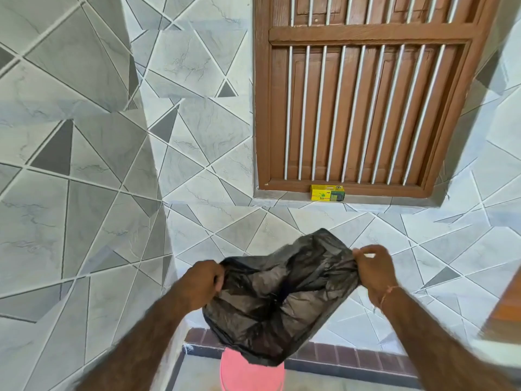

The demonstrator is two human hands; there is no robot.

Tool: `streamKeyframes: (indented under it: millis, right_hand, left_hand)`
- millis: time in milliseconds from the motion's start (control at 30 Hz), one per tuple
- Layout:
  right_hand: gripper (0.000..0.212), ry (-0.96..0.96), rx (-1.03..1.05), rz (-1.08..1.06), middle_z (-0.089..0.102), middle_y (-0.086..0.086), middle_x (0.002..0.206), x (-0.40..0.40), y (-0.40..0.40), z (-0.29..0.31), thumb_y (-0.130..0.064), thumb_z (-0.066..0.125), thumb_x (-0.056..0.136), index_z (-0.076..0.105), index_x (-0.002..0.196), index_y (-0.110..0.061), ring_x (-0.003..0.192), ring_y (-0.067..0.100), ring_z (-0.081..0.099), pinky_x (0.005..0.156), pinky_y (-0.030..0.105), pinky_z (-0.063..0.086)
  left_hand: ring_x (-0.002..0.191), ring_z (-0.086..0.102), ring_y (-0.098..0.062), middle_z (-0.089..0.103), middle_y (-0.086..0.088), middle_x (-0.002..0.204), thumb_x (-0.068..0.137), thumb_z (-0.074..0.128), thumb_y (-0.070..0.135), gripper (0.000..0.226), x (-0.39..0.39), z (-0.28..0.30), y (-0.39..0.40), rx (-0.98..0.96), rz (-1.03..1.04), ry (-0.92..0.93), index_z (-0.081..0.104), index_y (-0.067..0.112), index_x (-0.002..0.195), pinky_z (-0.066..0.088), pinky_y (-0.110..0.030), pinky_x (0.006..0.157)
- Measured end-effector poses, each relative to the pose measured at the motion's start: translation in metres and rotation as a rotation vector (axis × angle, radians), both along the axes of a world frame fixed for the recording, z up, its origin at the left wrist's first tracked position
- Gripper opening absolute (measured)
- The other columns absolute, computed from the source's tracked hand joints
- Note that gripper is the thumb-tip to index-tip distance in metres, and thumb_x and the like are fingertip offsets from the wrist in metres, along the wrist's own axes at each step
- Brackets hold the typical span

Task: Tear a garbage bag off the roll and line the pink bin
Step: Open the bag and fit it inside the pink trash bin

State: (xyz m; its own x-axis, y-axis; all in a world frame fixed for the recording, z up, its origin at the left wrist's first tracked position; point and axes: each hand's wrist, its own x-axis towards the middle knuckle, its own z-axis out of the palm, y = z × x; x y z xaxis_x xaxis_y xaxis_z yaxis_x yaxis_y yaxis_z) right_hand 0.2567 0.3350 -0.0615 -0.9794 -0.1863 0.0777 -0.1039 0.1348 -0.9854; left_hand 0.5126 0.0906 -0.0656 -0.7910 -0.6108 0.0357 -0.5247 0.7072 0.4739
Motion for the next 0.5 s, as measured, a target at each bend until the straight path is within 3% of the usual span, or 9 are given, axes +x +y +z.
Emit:
streamKeyframes:
  millis: [67, 133, 233, 300, 367, 433, 500]
  right_hand:
    - [0.009, 0.244, 0.211, -0.092, 0.062, 0.018, 0.08, -0.004, 0.008, 0.004, -0.013, 0.054, 0.086, 0.046, 0.089, -0.017, 0.071, 0.04, 0.06, 0.065, 0.04, 0.05]
    - [0.012, 0.621, 0.578, 0.045, 0.057, 0.016, 0.081, 0.002, 0.016, 0.01, -0.009, 0.049, 0.087, 0.043, 0.094, -0.017, 0.07, 0.044, 0.059, 0.061, 0.04, 0.045]
    - [0.018, 1.052, 1.079, 0.347, 0.053, 0.011, 0.105, 0.017, 0.016, 0.016, -0.025, 0.05, 0.09, 0.05, 0.107, -0.02, 0.075, 0.04, 0.066, 0.064, 0.041, 0.051]
    - [0.017, 1.096, 1.205, 0.401, 0.051, 0.01, 0.112, 0.017, 0.014, 0.017, -0.027, 0.047, 0.092, 0.054, 0.104, -0.018, 0.078, 0.037, 0.067, 0.065, 0.041, 0.051]
    - [0.023, 1.0, 1.24, 0.373, 0.051, 0.011, 0.115, 0.015, 0.014, 0.022, -0.025, 0.043, 0.092, 0.057, 0.109, -0.015, 0.085, 0.037, 0.067, 0.07, 0.043, 0.051]
    - [0.03, 0.893, 1.257, 0.348, 0.054, 0.012, 0.116, 0.008, 0.015, 0.024, -0.03, 0.045, 0.092, 0.057, 0.114, -0.014, 0.094, 0.037, 0.066, 0.078, 0.043, 0.052]
    - [0.032, 0.856, 1.364, 0.376, 0.056, 0.013, 0.118, 0.005, 0.014, 0.024, -0.028, 0.049, 0.091, 0.052, 0.12, -0.014, 0.101, 0.037, 0.065, 0.084, 0.043, 0.052]
  left_hand:
    - [0.097, 0.066, -0.033, 0.069, -0.012, 0.103, 0.083, 0.05, 0.007, 0.021, -0.002, 0.011, 0.004, -0.084, 0.066, -0.086, 0.069, 0.015, 0.083, 0.053, -0.036, 0.089]
    - [0.104, 0.065, -0.033, 0.069, -0.012, 0.113, 0.086, 0.051, 0.013, 0.025, -0.006, 0.016, 0.001, -0.103, 0.199, -0.001, 0.07, 0.01, 0.103, 0.052, -0.037, 0.092]
    - [0.096, 0.066, -0.036, 0.072, -0.016, 0.106, 0.088, 0.052, 0.015, 0.023, -0.008, 0.021, -0.003, -0.038, 0.403, 0.23, 0.071, 0.008, 0.098, 0.052, -0.038, 0.088]
    - [0.09, 0.066, -0.037, 0.073, -0.017, 0.1, 0.085, 0.059, 0.019, 0.02, -0.008, 0.021, -0.003, -0.032, 0.431, 0.321, 0.072, 0.007, 0.094, 0.052, -0.038, 0.085]
    - [0.091, 0.066, -0.036, 0.069, -0.017, 0.103, 0.079, 0.067, 0.016, 0.022, -0.007, 0.018, -0.003, -0.041, 0.345, 0.322, 0.071, 0.008, 0.099, 0.052, -0.039, 0.085]
    - [0.1, 0.063, -0.033, 0.062, -0.014, 0.114, 0.08, 0.068, 0.016, 0.032, -0.007, 0.015, -0.006, -0.057, 0.176, 0.183, 0.067, 0.011, 0.111, 0.051, -0.039, 0.093]
    - [0.106, 0.06, -0.03, 0.058, -0.011, 0.118, 0.083, 0.063, 0.014, 0.028, -0.006, 0.015, -0.006, -0.087, 0.028, -0.007, 0.067, 0.015, 0.111, 0.049, -0.036, 0.098]
